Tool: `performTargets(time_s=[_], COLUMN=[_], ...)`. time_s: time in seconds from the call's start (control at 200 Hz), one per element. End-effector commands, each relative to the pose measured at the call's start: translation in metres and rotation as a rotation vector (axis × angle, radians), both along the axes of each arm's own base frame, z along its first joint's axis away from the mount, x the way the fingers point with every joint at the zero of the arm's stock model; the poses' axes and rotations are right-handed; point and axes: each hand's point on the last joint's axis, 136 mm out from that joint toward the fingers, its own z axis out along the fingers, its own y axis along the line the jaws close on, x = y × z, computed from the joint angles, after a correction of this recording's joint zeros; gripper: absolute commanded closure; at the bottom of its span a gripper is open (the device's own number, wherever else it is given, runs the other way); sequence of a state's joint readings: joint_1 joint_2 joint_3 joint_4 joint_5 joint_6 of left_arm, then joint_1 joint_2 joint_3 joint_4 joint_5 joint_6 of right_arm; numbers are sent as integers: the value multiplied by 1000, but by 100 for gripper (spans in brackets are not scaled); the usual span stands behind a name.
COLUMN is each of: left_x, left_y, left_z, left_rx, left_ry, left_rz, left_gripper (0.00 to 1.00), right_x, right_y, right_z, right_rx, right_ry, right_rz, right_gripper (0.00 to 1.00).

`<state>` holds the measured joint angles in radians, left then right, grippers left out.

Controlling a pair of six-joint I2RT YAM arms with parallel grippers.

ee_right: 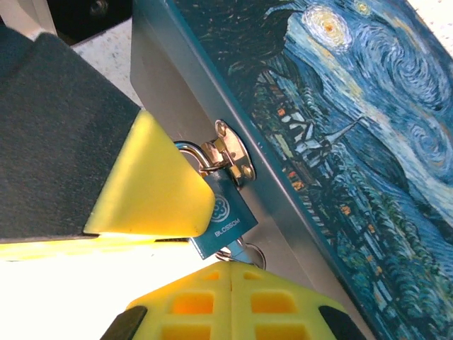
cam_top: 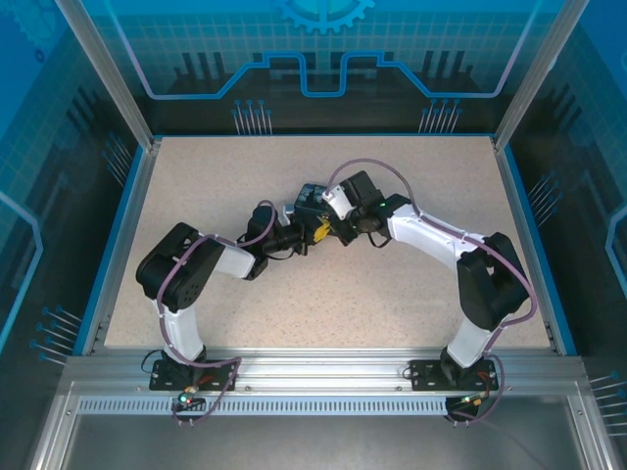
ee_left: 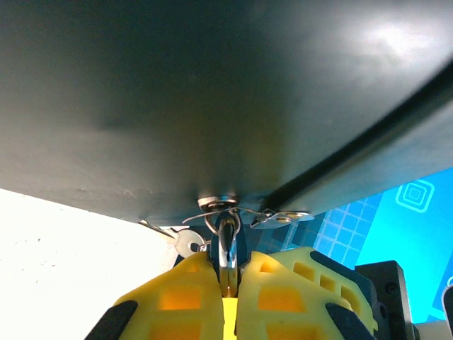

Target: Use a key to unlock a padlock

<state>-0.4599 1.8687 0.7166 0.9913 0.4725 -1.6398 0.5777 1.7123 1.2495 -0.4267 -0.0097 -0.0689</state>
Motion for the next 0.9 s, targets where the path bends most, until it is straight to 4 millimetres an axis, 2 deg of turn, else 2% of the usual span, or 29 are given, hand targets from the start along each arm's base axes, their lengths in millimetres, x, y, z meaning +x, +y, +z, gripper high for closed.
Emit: performTargets(time_s=[0.0, 0.04, 0.07, 0.14, 0.205, 0.23, 0.315, 0.37, 0.62, 0.895], left_x=[6, 7, 7, 8, 9, 10, 11, 12, 12, 11], left_y=[-5, -4, -4, -3, -2, -2, -1, 0, 1, 0], left_z=[37, 37, 37, 37, 37, 37, 38, 40, 44, 44], left_rx=[-48, -48, -48, -47, -46, -46, -49, -49, -34, -32], left_ry=[-109, -110, -106, -104, -97, -92, -87, -86, -71, -63], left_rz=[-28, -24, -24, -20, -18, -18, -21, -22, -54, -73], left_gripper=[100, 100, 100, 100, 100, 100, 100, 100, 100, 100], right_x=[-11, -12, -12, -14, -16, -17, -18, -19, -21, -13], right_y=[8, 7, 4, -1, -7, -9, -16, -18, -10, -8], right_z=[17, 21, 25, 35, 44, 46, 47, 45, 21, 19], right_rx=[162, 186, 195, 215, 218, 210, 174, 140, -127, -183], right_ry=[78, 85, 80, 62, 31, 19, -10, -32, -174, -221], right_rz=[4, 1, -7, -20, -29, -31, -38, -26, 85, 107], right_gripper=[100, 95, 87, 83, 69, 67, 55, 52, 51, 57])
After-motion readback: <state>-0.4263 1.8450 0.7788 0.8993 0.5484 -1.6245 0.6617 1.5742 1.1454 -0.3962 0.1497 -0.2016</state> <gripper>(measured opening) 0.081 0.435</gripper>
